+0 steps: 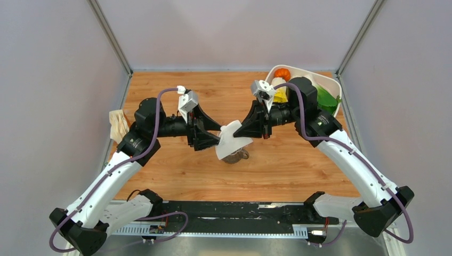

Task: Place the coffee filter in the dripper

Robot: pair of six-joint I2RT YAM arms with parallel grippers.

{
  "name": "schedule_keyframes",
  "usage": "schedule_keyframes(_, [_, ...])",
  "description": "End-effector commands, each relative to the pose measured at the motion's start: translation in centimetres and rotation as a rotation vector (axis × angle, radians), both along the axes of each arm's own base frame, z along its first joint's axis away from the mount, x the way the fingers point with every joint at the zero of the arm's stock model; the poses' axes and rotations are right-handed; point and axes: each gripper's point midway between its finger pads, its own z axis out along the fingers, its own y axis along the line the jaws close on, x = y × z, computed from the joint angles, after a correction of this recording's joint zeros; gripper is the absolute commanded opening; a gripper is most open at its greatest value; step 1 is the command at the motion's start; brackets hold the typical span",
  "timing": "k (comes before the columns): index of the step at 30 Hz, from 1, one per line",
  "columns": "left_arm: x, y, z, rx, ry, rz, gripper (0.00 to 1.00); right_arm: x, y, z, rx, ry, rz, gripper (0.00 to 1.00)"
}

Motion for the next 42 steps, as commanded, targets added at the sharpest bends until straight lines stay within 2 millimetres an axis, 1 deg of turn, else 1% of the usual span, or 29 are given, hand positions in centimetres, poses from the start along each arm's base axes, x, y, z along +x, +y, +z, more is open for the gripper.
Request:
schedule_keyframes(1, [-0.3,-0.1,-0.2,0.009,-0.007,-0.036,0.71,-0.3,0.1,1.1,0.035,-0.063,0.023,0.00])
schedule_keyframes(7, [0.0,-0.8,0.4,-0.017,-0.014,-0.054,0.72,-0.4,0.4,0.8,0.031,-0.054,0.034,0.00])
schedule_keyframes(14, [0.2,-1.6,0.3,-0.020,0.013,-0.075,0.62,-0.6,0.8,0.8,0.031,-0.050,0.050,0.00])
schedule_keyframes(16, [0.0,-1.7,0.3,-0.027,0.019,-0.085,0.54,-0.6,0.8,0.8,0.030,-0.047,0.051,0.00])
schedule_keyframes(17, [-0.1,-1.7,0.4,-0.031,0.021,-0.088,0.45,-0.6,0.8,0.7,0.030,-0.046,0.048,0.01])
schedule_keyframes(18, [-0.2,-1.6,0.5,-0.032,0.026,-0.090,0.40,-0.6,0.8,0.7,0.029,-0.044,0.047,0.02])
schedule_keyframes(19, [-0.3,-1.6,0.5,-0.035,0.032,-0.092,0.30,-0.7,0.7,0.7,0.028,-0.043,0.045,0.03])
schedule_keyframes(20, [-0.3,-1.6,0.5,-0.035,0.035,-0.094,0.23,-0.7,0.7,0.7,0.029,-0.044,0.043,0.04])
schedule_keyframes(21, [-0.5,-1.5,0.6,-0.038,0.039,-0.096,0.11,-0.6,0.6,0.7,0.030,-0.046,0.038,0.04])
schedule_keyframes(23, [-0.7,-1.3,0.5,-0.038,0.047,-0.096,0.01,-0.5,0.3,0.7,0.029,-0.044,0.027,0.04])
schedule_keyframes(25, [-0.9,-1.1,0.5,-0.039,0.053,-0.100,0.00,-0.2,0.0,0.7,0.027,-0.040,0.012,0.05])
schedule_keyframes(29, [-1.3,-0.6,0.7,-0.044,0.060,-0.105,0.00,0.5,-0.5,0.7,0.024,-0.029,-0.012,0.10])
schedule_keyframes(30, [-1.4,-0.5,0.8,-0.046,0.056,-0.103,0.00,0.6,-0.5,0.7,0.023,-0.030,-0.020,0.12])
schedule_keyframes(32, [-1.4,-0.4,0.9,-0.048,0.053,-0.094,0.00,0.8,-0.5,0.6,0.020,-0.028,-0.029,0.21])
schedule_keyframes(33, [-1.4,-0.4,1.0,-0.048,0.052,-0.092,0.00,0.9,-0.5,0.6,0.019,-0.027,-0.030,0.22])
schedule_keyframes(34, [-1.4,-0.3,1.0,-0.049,0.050,-0.089,0.00,0.9,-0.5,0.5,0.018,-0.026,-0.029,0.20])
schedule_keyframes(35, [-1.4,-0.3,1.0,-0.049,0.053,-0.087,0.00,0.9,-0.5,0.5,0.017,-0.027,-0.030,0.12])
schedule_keyframes(36, [-1.4,-0.3,1.0,-0.049,0.054,-0.086,0.00,1.0,-0.6,0.5,0.018,-0.031,-0.031,0.03])
schedule_keyframes(37, [-1.4,-0.3,1.0,-0.050,0.053,-0.085,0.00,1.0,-0.6,0.5,0.018,-0.033,-0.030,0.00])
schedule_keyframes(41, [-1.0,-0.3,0.8,-0.037,0.043,-0.070,0.00,1.0,-0.5,0.4,0.017,-0.031,-0.029,0.00])
schedule_keyframes(42, [-0.5,-0.3,0.7,-0.024,0.037,-0.039,0.07,1.0,-0.5,0.4,0.017,-0.029,-0.030,0.00])
